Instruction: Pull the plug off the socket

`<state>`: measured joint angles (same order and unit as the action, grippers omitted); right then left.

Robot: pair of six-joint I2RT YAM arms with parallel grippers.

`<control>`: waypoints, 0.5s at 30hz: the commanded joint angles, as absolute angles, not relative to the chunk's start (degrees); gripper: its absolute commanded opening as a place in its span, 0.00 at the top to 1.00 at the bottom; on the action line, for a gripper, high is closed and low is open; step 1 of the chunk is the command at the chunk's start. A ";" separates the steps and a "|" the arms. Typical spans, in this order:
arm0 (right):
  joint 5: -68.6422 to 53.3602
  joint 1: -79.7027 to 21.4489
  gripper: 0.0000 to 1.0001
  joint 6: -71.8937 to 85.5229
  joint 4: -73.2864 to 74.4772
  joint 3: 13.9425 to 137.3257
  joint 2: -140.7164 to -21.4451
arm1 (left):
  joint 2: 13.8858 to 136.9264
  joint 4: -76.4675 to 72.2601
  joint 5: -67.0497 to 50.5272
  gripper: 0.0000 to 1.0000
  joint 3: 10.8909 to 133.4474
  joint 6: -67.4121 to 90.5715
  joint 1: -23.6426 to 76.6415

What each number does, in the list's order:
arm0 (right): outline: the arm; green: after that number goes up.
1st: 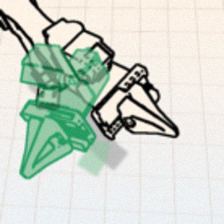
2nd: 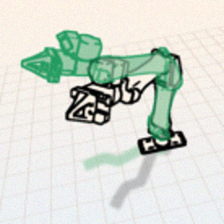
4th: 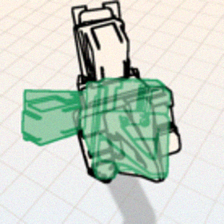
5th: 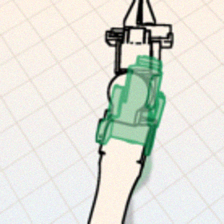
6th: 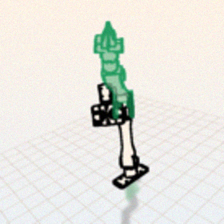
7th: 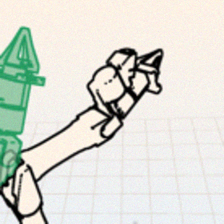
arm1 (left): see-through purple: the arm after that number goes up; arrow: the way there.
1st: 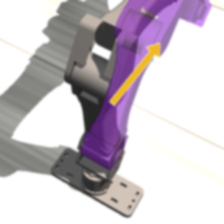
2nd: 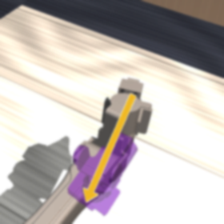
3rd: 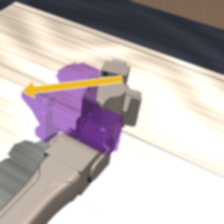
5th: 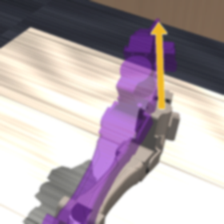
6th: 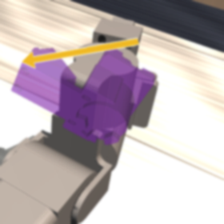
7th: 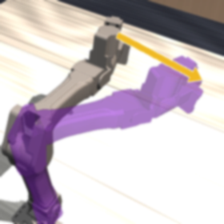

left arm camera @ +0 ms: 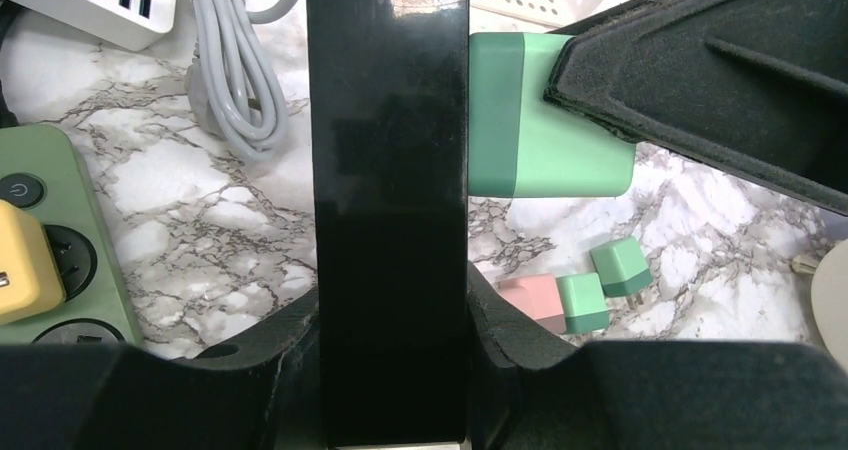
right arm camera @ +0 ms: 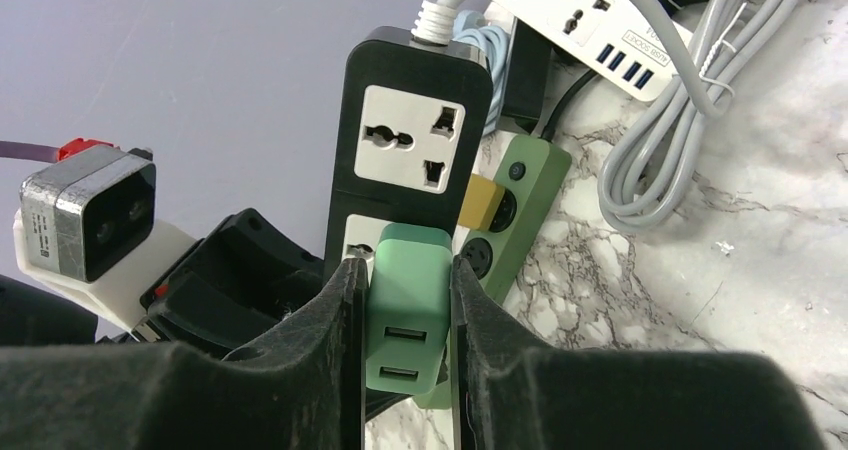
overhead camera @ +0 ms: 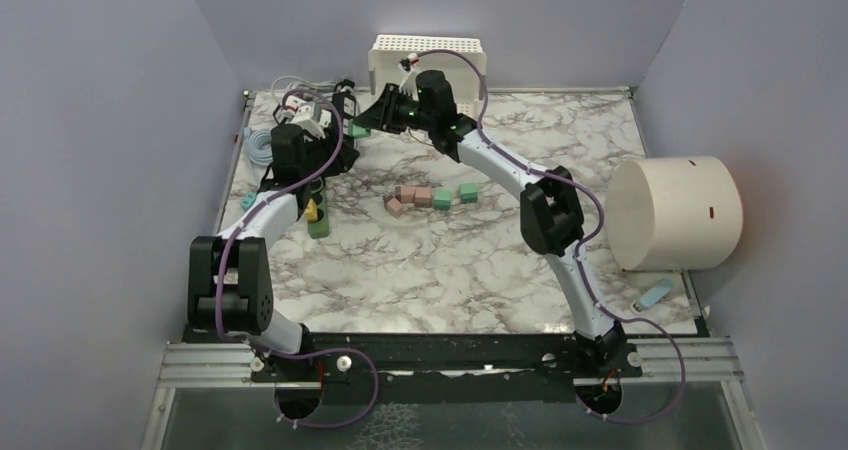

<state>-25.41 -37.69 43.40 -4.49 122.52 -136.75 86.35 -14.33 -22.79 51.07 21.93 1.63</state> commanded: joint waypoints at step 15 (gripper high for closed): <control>-50.72 -24.96 0.99 45.80 -3.29 118.03 -124.11 | 91.08 -12.21 -6.74 1.00 57.88 25.46 -1.32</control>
